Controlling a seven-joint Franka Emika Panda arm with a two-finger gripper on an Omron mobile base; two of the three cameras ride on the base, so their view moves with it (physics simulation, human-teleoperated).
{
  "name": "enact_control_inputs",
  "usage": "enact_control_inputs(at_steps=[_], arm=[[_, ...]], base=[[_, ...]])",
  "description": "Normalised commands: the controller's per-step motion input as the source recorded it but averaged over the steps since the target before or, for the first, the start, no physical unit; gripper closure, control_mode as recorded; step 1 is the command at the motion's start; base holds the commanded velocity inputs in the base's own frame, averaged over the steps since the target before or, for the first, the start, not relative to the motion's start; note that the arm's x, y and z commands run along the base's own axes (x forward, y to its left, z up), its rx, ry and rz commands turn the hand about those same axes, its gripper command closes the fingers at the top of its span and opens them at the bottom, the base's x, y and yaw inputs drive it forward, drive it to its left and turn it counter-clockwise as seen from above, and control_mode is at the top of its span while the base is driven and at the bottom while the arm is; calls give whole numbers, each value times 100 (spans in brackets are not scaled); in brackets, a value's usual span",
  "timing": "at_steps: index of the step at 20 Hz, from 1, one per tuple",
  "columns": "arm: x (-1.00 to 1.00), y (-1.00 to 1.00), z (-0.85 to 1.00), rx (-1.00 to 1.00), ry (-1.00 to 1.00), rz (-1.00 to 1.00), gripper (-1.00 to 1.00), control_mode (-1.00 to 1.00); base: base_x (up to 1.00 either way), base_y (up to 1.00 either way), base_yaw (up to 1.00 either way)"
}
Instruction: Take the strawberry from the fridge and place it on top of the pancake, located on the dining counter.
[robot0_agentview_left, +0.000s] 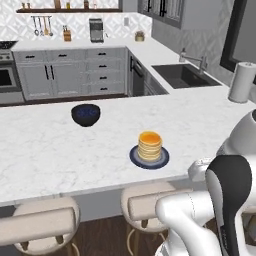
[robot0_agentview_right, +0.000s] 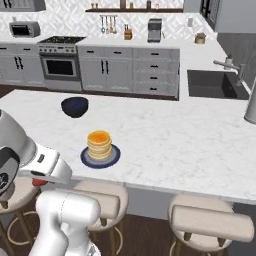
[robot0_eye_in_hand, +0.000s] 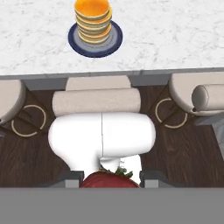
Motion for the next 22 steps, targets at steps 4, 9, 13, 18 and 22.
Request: enact_control_inputs(at_steps=[4,9,13,18,22], arm=[[0,0,0,0,0,0,100,100],[0,0,0,0,0,0,100,100],[0,0,0,0,0,0,100,100],[4,0,0,0,0,0,100,-100],[76,6,21,0,7,1,100,-100]], base=[[75,2,0],[57,0,0],[32,0,0],[1,0,0],[0,0,0]])
